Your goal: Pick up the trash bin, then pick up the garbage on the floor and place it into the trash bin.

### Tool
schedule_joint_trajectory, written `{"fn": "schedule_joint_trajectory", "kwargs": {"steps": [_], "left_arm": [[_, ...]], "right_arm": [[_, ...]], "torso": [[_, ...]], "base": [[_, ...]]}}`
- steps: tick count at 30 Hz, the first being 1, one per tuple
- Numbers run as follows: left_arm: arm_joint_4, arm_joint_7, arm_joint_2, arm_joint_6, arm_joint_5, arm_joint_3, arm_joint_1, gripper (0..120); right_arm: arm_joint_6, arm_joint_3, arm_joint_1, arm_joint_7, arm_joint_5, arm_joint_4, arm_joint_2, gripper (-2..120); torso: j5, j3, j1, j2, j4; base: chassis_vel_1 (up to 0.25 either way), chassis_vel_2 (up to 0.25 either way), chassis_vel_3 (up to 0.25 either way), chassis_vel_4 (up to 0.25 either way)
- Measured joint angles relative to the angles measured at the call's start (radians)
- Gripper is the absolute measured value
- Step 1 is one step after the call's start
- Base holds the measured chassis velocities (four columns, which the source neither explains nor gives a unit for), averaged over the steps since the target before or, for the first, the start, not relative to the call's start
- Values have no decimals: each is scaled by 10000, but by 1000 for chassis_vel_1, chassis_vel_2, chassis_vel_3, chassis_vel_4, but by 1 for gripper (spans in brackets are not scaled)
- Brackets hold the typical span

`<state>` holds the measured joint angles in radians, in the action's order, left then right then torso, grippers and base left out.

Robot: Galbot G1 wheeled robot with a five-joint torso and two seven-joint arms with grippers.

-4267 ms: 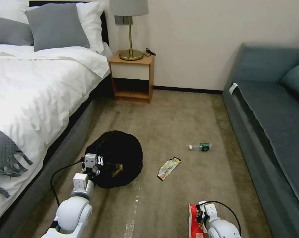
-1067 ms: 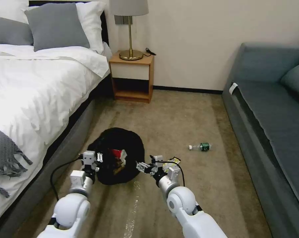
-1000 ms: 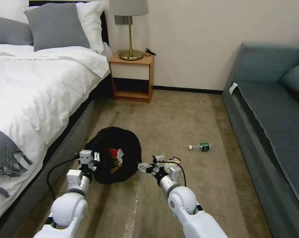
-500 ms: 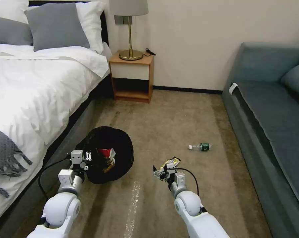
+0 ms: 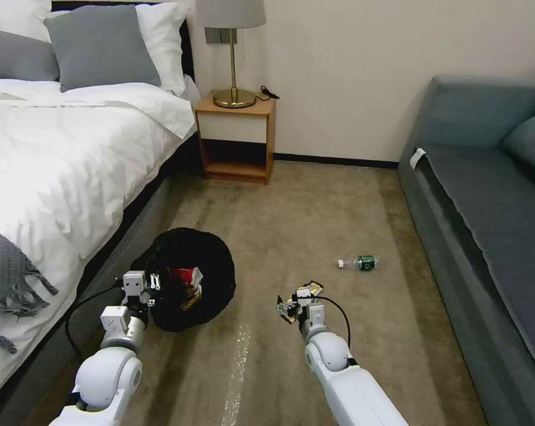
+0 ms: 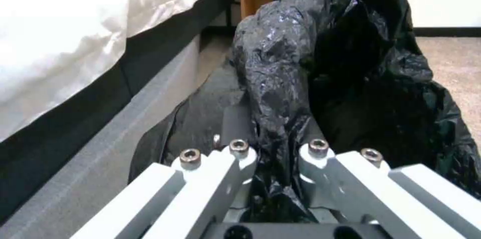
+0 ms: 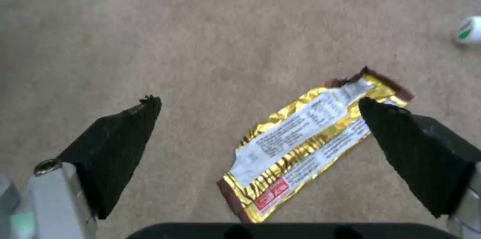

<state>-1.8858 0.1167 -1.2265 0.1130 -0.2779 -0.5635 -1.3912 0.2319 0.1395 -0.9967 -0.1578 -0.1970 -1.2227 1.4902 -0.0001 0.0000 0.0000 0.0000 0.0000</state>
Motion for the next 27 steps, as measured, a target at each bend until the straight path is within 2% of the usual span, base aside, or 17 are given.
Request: {"fn": "schedule_joint_trajectory", "kwargs": {"steps": [6,8,12,27], "left_arm": [[10,11,-12,11,19,-42,13,4],[131,11,39,43,1,-221,50,4],[268,7,77,52,-5,-348,35,4],[312,-7,-27,67,129,-328,-33,4]], "right_arm": [[228,6,349,-11,-130,633,198,100],[651,83,599,-15,-553,1046,354,100],[812,133,799,-15,-685,1478,471,100],[867,664,1485,-36,-794,2585,501,100]], "torso": [[0,1,1,0,-1],[0,0,0,0,0],[0,0,1,0,0],[0,0,0,0,-1]], "base": [[0,0,0,0],[0,0,0,0],[0,0,0,0],[0,0,0,0]]}}
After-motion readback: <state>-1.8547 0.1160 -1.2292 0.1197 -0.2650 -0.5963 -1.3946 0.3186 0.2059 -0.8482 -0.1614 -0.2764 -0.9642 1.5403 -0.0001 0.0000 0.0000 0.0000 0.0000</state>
